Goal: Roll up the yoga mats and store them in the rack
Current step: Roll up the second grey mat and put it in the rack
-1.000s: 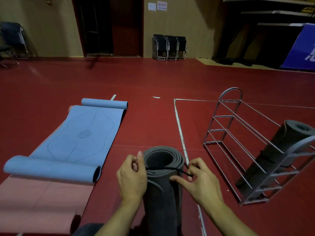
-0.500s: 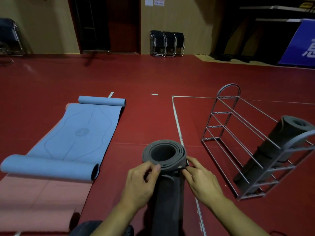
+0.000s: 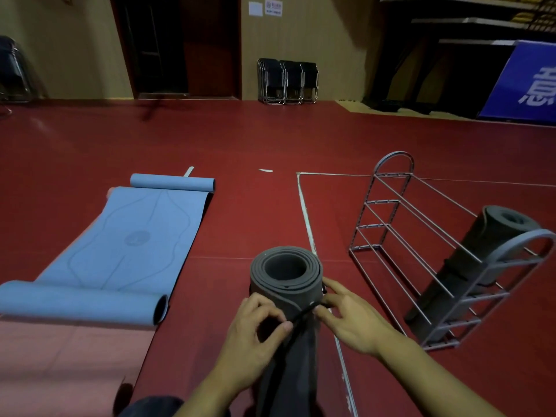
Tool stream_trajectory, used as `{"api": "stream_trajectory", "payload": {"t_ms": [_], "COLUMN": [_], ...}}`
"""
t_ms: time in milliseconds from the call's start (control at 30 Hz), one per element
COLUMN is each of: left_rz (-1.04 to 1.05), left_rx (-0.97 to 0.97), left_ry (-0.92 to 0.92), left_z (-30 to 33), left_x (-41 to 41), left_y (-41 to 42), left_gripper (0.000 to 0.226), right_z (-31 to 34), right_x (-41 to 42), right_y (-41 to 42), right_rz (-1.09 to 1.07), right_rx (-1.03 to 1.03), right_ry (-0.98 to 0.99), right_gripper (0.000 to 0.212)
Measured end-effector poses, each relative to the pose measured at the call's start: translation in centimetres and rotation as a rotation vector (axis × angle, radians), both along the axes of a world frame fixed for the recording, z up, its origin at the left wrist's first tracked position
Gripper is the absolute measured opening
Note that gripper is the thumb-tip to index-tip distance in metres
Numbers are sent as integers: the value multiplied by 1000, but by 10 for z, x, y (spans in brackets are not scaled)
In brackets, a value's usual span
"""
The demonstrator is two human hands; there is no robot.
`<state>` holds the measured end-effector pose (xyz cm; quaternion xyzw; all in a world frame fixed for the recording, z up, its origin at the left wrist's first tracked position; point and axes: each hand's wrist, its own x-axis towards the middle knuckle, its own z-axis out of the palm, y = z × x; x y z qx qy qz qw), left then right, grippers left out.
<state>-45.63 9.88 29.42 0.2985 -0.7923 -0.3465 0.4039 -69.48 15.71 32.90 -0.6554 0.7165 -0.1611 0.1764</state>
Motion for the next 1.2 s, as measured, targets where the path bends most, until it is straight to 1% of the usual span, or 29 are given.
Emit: {"api": "stream_trajectory", "payload": {"t_ms": [133, 200, 233, 300, 333, 367, 400, 467, 500, 533, 567, 633, 667, 700, 733, 767, 800, 833, 867, 933, 967, 1067, 1133, 1200], "left_rz": [23, 43, 60, 93, 119, 129, 140, 154, 177, 243, 289, 363, 360, 358, 368, 391, 416, 394, 371, 394, 418, 512, 536, 544], "left_rx": [-18, -63, -93, -85, -28, 71, 200, 534, 682, 749, 786, 927, 982, 1009, 1039, 1067, 1102, 1140, 1150, 1151, 1159, 1174, 1122, 1092], "left_ry": [-74, -105, -113, -133, -124, -77, 15, 309, 402, 378, 300, 113, 75, 75, 53, -36, -22, -59, -103, -124, -95, 37, 29, 5], "left_z": [-13, -20, -25, -31, -32, -32, -31, -25, -24, -28, -32, -56, -69, -98, -120, -134, -140, -157, -174, -212, -225, -241, -242, -247], "left_x": [3, 8, 11, 13, 14, 13, 13, 7, 2, -2, -7, -25, -37, -46, -55, -64, -70, -75, -75, -72, -72, -73, -78, -79], "left_y": [-3, -5, -6, -7, -7, -6, -3, -1, -2, -6, -13, -30, -36, -42, -62, -74, -76, -80, -79, -87, -90, -99, -109, -119], "left_gripper": [14, 10, 8, 5, 8, 12, 15, 14, 22, 35, 52, 101, 121, 128, 117, 90, 57, 34, 27, 35, 35, 32, 31, 33], "right_z": [-8, -16, -20, -25, -26, -29, -33, -44, -52, -54, -59, -63, -68, -82, -98, -105, -111, -126, -143, -178, -194, -221, -233, -238], "right_x": [2, 4, 6, 9, 10, 13, 17, 25, 28, 31, 35, 43, 47, 49, 47, 48, 47, 43, 38, 25, 20, 16, 13, 16], "right_y": [-1, -3, -4, -5, -6, -7, -4, 2, 0, -5, -13, -34, -41, -47, -61, -75, -79, -86, -86, -85, -85, -86, -97, -112], "right_rz": [20, -11, -45, -155, -213, -260, -283, -253, -251, -287, -343, -497, -578, -610, -590, -594, -580, -586, -582, -605, -623, -643, -656, -637], "right_rx": [-40, -73, -99, -148, -152, -132, -101, -31, -32, -58, -73, -41, 12, 31, 58, 104, 128, 166, 193, 211, 218, 239, 248, 269], "right_ry": [-85, -215, -291, -453, -558, -627, -648, -626, -615, -619, -640, -826, -895, -928, -913, -869, -786, -731, -698, -661, -654, -657, -676, -681], "right_gripper": [20, 7, 6, 14, 17, 19, 19, 16, 18, 26, 38, 66, 78, 84, 83, 74, 62, 49, 38, 21, 18, 18, 13, 13]}}
